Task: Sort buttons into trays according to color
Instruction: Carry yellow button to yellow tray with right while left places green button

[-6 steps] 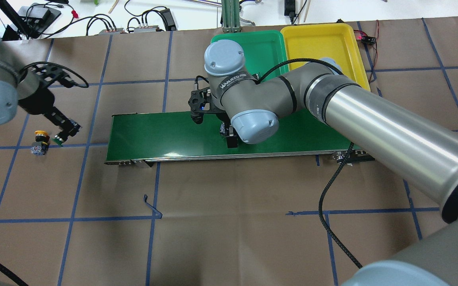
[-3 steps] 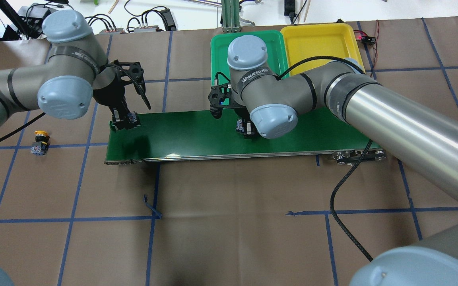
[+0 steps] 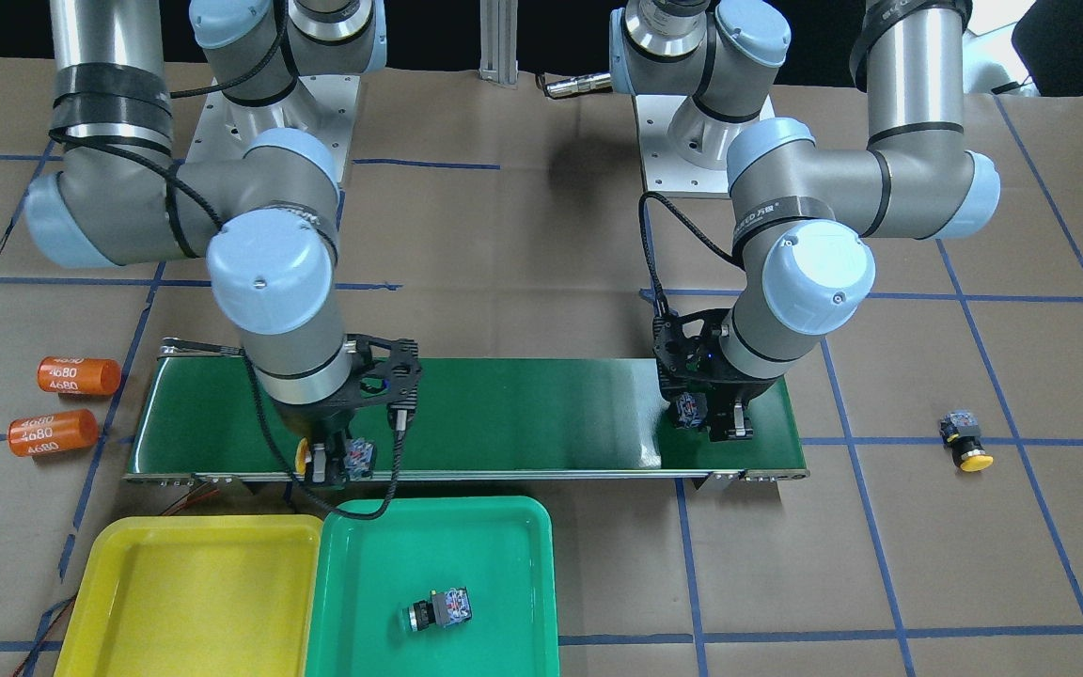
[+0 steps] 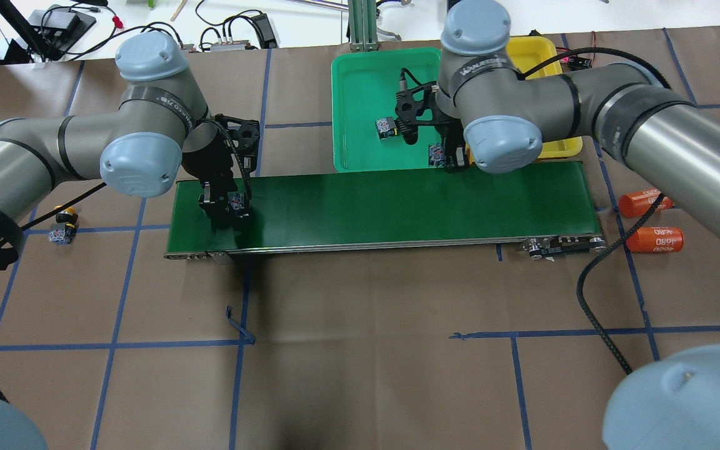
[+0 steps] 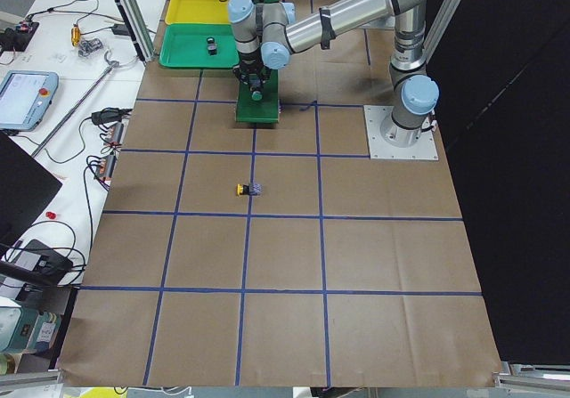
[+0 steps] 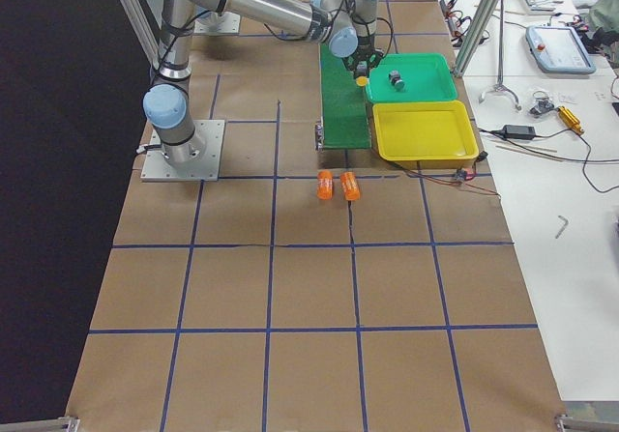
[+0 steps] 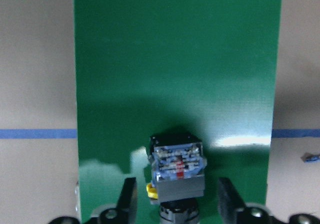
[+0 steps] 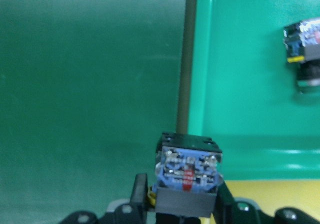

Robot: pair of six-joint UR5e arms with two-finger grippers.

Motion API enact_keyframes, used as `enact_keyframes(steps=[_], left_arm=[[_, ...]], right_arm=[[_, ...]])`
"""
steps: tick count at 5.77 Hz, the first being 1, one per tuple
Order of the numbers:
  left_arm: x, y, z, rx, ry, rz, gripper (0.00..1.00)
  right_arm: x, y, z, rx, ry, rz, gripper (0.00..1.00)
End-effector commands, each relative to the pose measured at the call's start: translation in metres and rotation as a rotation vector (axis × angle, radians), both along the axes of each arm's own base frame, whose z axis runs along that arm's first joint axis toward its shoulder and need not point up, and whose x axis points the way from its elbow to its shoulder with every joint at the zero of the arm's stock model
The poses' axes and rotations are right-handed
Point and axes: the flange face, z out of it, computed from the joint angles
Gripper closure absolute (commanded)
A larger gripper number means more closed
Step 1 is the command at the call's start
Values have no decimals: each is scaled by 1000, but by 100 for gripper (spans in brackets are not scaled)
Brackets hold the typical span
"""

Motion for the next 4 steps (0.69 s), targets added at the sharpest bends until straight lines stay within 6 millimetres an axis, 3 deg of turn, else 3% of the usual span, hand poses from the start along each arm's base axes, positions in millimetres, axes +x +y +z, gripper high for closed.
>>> enact_keyframes(steps=[1, 2, 3, 4], left_arm=[[29, -3, 14, -23, -1, 67, 2], [75, -8, 31, -55, -7, 203, 2], [125, -10, 44, -80, -41, 382, 2], [190, -7, 37, -65, -53, 518, 2]], right_arm=[[-70, -67, -13, -75, 45, 114, 88], [-100, -96, -35, -69, 59, 168, 88], [-129, -103, -55, -42, 52, 136, 71], [-133, -101, -63, -20, 51, 126, 1]])
